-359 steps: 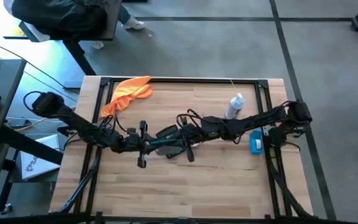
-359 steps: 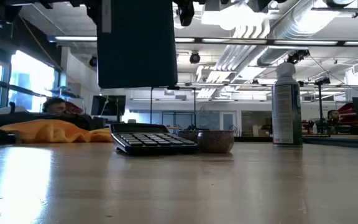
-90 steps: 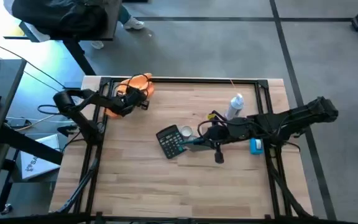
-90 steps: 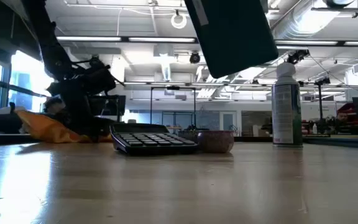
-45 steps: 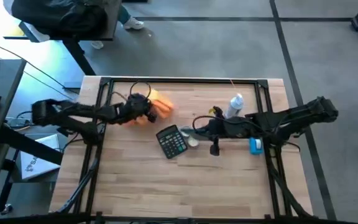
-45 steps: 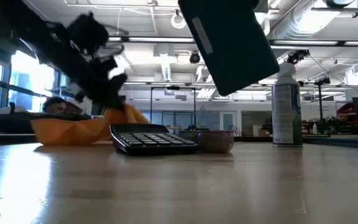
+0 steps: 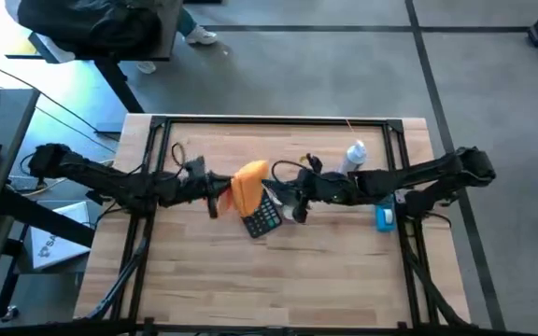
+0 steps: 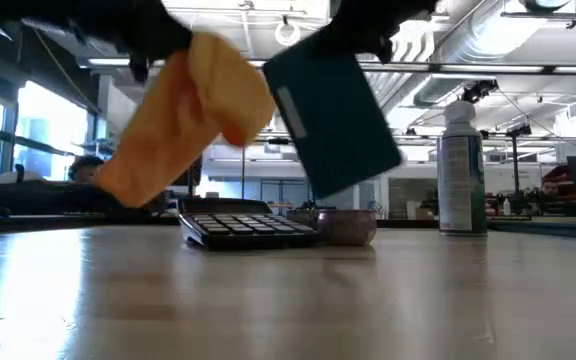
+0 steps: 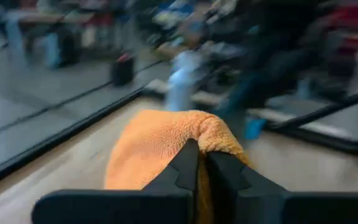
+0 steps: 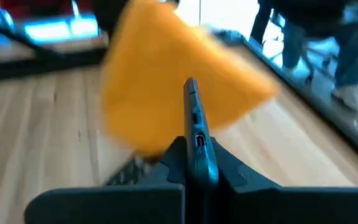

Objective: Apply microfiber cloth
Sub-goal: Wipe the back of the black tablet with the yellow microfiber cloth

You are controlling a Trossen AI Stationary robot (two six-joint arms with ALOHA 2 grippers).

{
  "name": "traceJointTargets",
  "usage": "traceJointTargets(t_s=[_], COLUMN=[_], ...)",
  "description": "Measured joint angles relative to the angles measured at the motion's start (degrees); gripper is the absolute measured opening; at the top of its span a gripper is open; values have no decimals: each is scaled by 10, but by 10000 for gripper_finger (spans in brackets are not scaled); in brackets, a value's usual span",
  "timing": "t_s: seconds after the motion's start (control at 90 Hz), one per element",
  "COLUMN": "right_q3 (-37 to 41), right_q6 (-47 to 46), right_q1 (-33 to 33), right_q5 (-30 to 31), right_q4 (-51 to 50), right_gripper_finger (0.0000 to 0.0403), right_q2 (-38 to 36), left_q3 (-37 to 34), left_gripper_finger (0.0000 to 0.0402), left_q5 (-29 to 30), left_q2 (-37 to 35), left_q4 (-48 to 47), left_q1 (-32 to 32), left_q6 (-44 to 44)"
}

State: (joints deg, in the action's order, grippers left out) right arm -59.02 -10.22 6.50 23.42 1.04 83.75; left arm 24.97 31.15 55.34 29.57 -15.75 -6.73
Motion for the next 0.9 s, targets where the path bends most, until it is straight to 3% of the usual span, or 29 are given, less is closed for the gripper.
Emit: traceJointTargets(t_s=[0.167, 0.4, 0.567, 0.711, 0.789, 0.9], right_q3=[0, 0, 0, -2, -3, -3], right_q6=[-15, -41, -50, -48, -48, -48], right_q1=[-15, -19, -19, -18, -16, -15], right_q5=[-16, -22, -53, -79, -78, -77], right_q4=[89, 174, 298, 326, 324, 313], right_gripper_finger=[0, 0, 0, 0, 0, 0], right_q2=[23, 76, 100, 103, 103, 104], left_q3=[0, 1, 0, 0, 0, 0], left_gripper_finger=[0, 0, 0, 0, 0, 0], left_q5=[39, 0, 123, 250, 256, 217], left_q2=[15, 17, 30, 50, 60, 71], left_q4=[82, 174, 171, 170, 171, 172], left_q1=[-61, -113, -120, -114, -106, -82], left_q6=[76, 165, 180, 197, 199, 189])
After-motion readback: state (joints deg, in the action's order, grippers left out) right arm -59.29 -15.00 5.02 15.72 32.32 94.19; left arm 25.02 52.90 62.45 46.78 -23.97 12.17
